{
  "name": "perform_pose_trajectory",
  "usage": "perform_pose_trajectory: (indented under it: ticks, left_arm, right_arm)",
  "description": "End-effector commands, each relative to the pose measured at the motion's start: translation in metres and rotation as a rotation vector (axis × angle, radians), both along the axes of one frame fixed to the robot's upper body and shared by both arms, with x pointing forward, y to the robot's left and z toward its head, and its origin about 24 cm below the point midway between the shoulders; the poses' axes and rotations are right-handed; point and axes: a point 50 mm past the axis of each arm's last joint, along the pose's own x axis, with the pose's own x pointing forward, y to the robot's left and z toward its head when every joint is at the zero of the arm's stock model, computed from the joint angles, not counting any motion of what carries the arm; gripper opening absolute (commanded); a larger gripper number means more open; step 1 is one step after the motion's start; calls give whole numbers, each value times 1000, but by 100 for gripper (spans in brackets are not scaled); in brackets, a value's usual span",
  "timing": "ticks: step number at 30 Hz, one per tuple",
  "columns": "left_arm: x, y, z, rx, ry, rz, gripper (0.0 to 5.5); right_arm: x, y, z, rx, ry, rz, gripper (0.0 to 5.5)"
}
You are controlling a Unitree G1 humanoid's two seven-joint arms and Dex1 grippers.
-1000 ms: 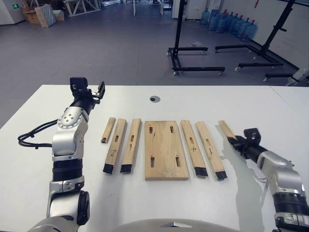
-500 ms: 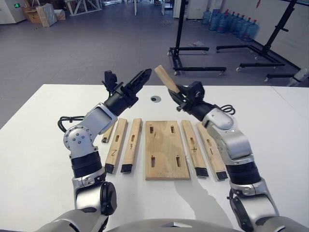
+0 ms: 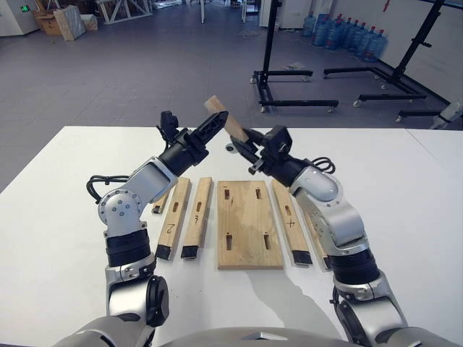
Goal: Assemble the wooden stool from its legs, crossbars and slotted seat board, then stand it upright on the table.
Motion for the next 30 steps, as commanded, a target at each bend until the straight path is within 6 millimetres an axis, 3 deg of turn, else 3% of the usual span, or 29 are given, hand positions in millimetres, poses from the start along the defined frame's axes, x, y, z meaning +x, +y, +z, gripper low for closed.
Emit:
perform_pose_trajectory:
  ticks: [1, 7, 24, 30]
  left_arm:
    - [1, -4, 6, -15, -14, -4, 346]
    - [3, 1, 4, -22, 4, 22, 346]
    - [4, 2, -3, 40, 34, 23, 63]
    - [7, 7, -4, 48, 44, 64, 39]
  right_arm:
    - [-5, 6, -7, -22, 19, 22, 129]
    - [-7, 6, -9, -15, 27, 20, 129]
    - [-11, 9, -8, -24, 28, 43, 129]
    - [-12, 8, -11, -28, 40, 50, 129]
